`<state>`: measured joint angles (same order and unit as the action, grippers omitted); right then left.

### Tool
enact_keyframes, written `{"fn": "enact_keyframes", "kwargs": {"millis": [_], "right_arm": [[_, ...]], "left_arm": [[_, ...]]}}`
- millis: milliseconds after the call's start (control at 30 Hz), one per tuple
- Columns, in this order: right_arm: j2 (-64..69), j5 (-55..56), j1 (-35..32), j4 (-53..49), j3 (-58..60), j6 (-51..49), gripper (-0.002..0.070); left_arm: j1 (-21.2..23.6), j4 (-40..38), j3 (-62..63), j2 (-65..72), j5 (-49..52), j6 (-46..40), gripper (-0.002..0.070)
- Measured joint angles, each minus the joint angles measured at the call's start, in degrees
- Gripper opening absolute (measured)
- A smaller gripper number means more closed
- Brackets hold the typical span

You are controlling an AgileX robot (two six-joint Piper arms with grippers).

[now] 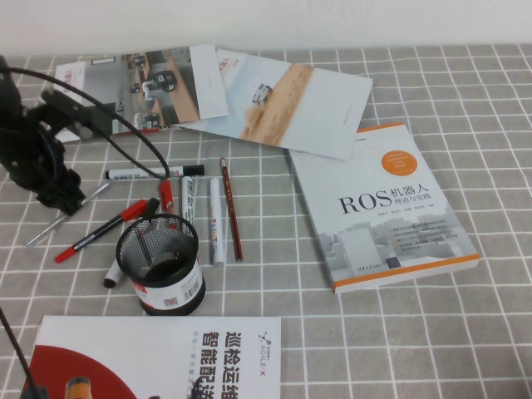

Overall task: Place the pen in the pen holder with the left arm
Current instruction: Pick up the pen on the table

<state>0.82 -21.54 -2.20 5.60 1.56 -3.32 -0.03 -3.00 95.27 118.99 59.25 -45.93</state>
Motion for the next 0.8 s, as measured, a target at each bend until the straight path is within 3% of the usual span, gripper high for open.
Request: {"fn": "enact_keyframes", "kwargs": {"millis": [567,667,800], "right_arm": [[0.0,0.0,0.0,0.0,0.0,0.0,-0.0015],[0.0,0.0,0.0,0.0,0.0,0.0,-0.0015],[0.0,0.0,0.0,0.12,0.0,0.0,-0.0015]], "left_arm": [[-1.13,4.0,0.69,3.72,0.73,0.45,0.0278],[-1.22,4.0,0.92,3.98,1.51,1.11,0.0233],[-1.35,3.37,1.02,4.1,2.55,1.44,0.0116]]}}
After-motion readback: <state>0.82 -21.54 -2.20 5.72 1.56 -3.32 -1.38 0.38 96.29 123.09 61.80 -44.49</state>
